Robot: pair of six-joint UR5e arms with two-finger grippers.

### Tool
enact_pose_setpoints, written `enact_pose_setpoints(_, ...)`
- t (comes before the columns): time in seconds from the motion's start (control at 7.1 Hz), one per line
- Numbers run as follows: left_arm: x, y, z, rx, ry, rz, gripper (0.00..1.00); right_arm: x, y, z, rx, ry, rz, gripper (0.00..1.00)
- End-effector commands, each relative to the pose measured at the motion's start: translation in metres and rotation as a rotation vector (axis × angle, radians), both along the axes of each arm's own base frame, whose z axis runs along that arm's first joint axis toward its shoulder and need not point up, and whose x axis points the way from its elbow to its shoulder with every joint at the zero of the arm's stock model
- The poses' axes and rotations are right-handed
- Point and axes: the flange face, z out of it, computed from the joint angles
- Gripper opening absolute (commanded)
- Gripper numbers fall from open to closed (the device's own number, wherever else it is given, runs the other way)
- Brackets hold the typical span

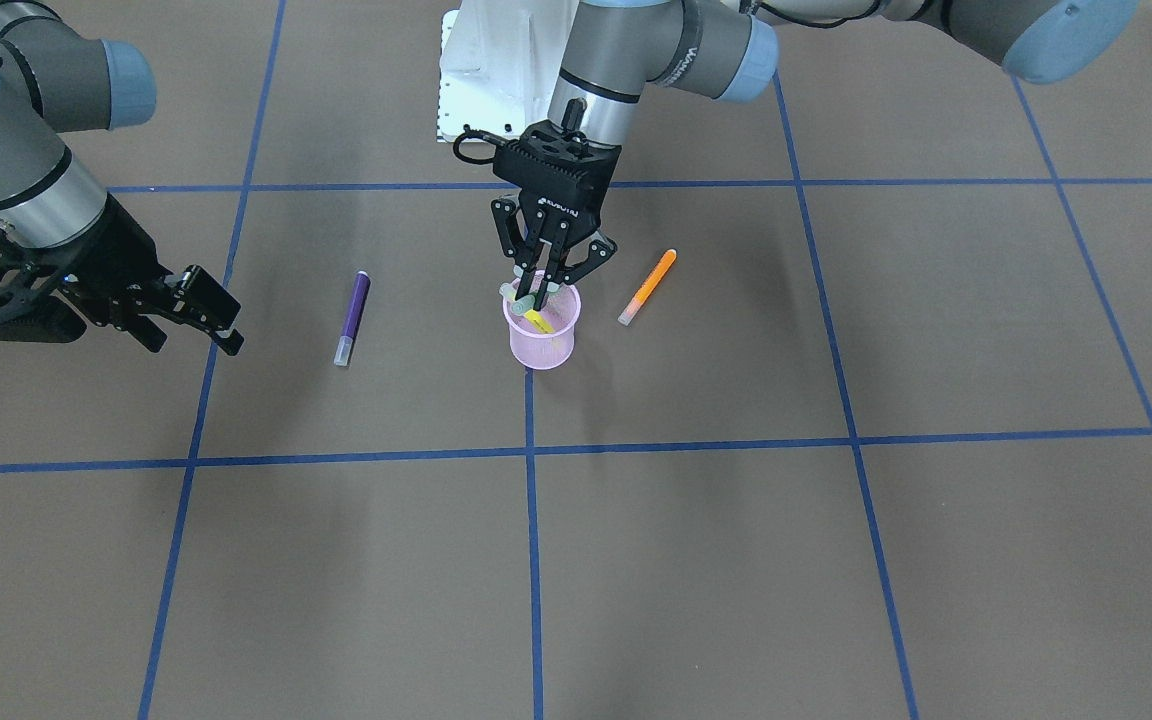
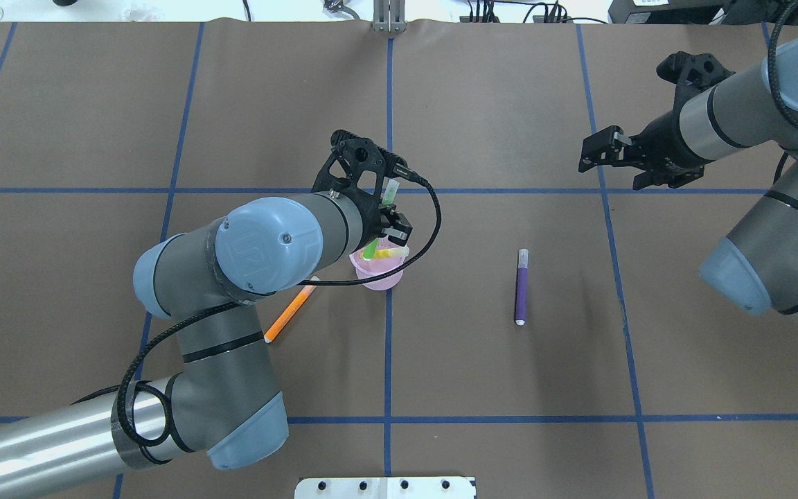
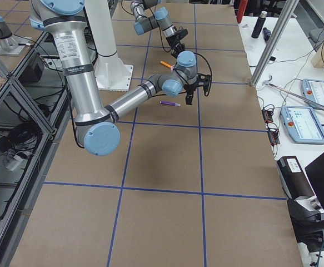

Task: Collect pens into pen holder
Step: 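Drop the green pen into the cup while the right arm approaches the purple pen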

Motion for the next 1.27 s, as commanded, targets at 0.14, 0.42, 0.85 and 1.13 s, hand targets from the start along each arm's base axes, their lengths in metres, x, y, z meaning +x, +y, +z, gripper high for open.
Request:
enact_pose_setpoints(0.14,0.014,-0.006,0.015,-0.015,0.017,-0.007,0.00,-0.013,0.008,0.000,-0.027,-0.006,-0.008,0.99)
enact_pose_setpoints(0.42,0.024,-0.008,0.026,-0.043,0.003,-0.010,0.74,-0.039,0.024,-0.001,-0.045,-0.011,-0.044,0.99)
enact_pose_setpoints(0.85,-0.011,-0.016,0.005,-0.088,0.103,-0.062,0.92,-0.097,0.049,-0.011,-0.121,-0.013,-0.020,0.99)
enact_pose_setpoints(1.13,-0.053,-0.030,0.014,-0.193,0.180,-0.113,0.97,-0.146,0.040,-0.018,-0.156,-0.004,-0.040,0.99)
